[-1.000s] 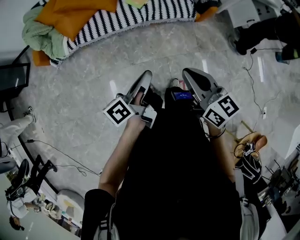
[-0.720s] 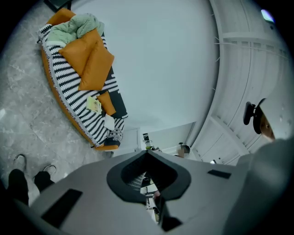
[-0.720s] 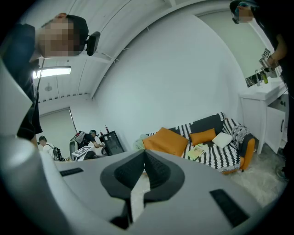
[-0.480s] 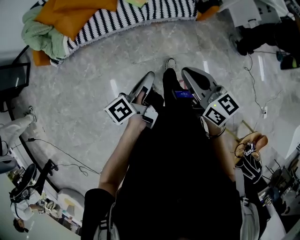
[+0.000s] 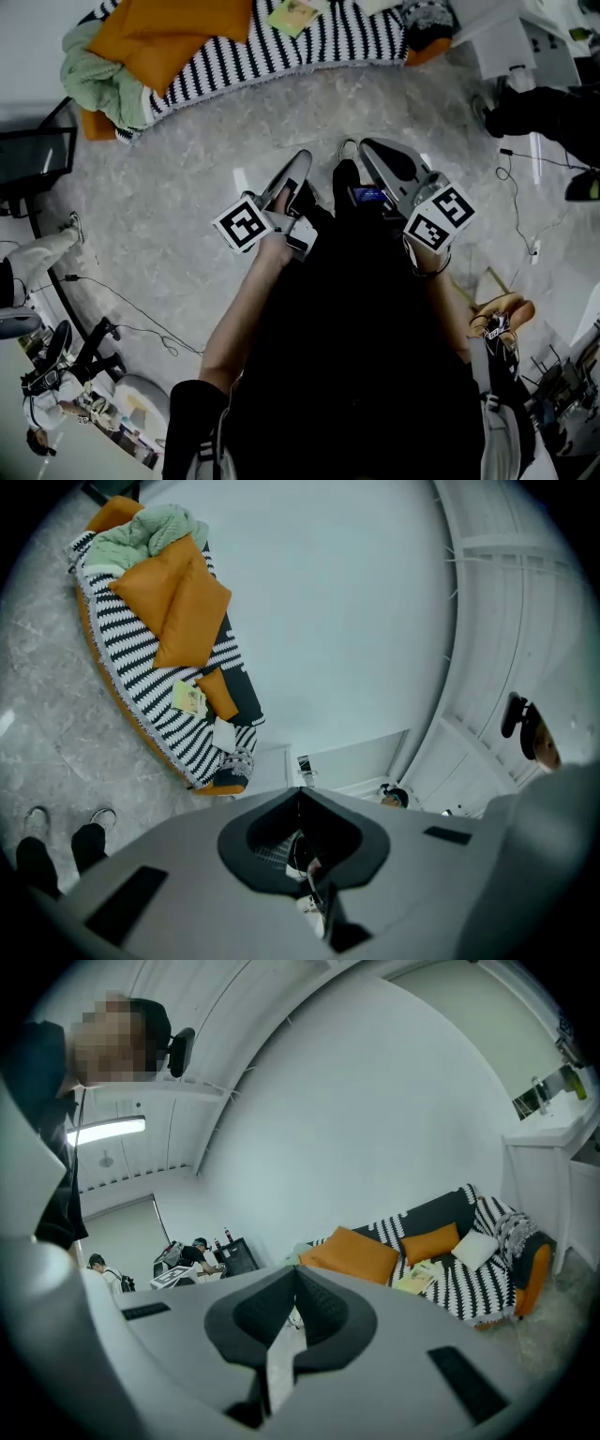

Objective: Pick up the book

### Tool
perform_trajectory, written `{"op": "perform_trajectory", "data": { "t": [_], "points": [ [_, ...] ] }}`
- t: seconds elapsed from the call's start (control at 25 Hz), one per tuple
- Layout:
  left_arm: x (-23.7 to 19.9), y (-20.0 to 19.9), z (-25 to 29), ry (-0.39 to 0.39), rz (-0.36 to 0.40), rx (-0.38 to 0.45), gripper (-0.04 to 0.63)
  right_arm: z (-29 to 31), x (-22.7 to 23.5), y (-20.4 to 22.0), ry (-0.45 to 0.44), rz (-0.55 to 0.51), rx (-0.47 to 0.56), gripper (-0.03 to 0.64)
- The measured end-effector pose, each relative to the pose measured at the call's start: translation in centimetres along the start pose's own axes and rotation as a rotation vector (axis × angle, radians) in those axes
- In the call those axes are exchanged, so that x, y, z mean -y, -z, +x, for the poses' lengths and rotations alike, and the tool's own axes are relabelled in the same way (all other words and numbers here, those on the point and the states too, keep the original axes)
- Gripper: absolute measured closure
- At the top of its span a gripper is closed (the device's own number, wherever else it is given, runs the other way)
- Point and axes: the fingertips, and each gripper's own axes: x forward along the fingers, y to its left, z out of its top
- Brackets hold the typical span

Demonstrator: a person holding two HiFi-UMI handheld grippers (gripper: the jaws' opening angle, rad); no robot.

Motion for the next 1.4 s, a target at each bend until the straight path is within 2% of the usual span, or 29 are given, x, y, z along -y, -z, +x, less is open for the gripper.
{"op": "perform_trajectory", "data": {
  "t": [0.32,0.84,1.08,1.4],
  "points": [
    [1.3,-2.8,7.0,0.013,-0.036,0.054,0.580,1.9,6.0,-4.8,-0.053,-0.013,0.013,0.600],
    [2.0,-3.7,17.3,0.028,-0.082,0.108,0.548,0.9,15.2,-9.1,-0.092,0.008,-0.001,0.600],
    [2.3,-3.5,18.9,0.013,-0.075,0.112,0.525,0.0,17.2,-9.4,-0.089,0.041,0.003,0.600],
    [0.6,-5.4,19.1,-0.004,-0.115,0.127,0.518,1.4,18.5,-9.3,-0.065,0.056,-0.009,0.600]
  ]
}}
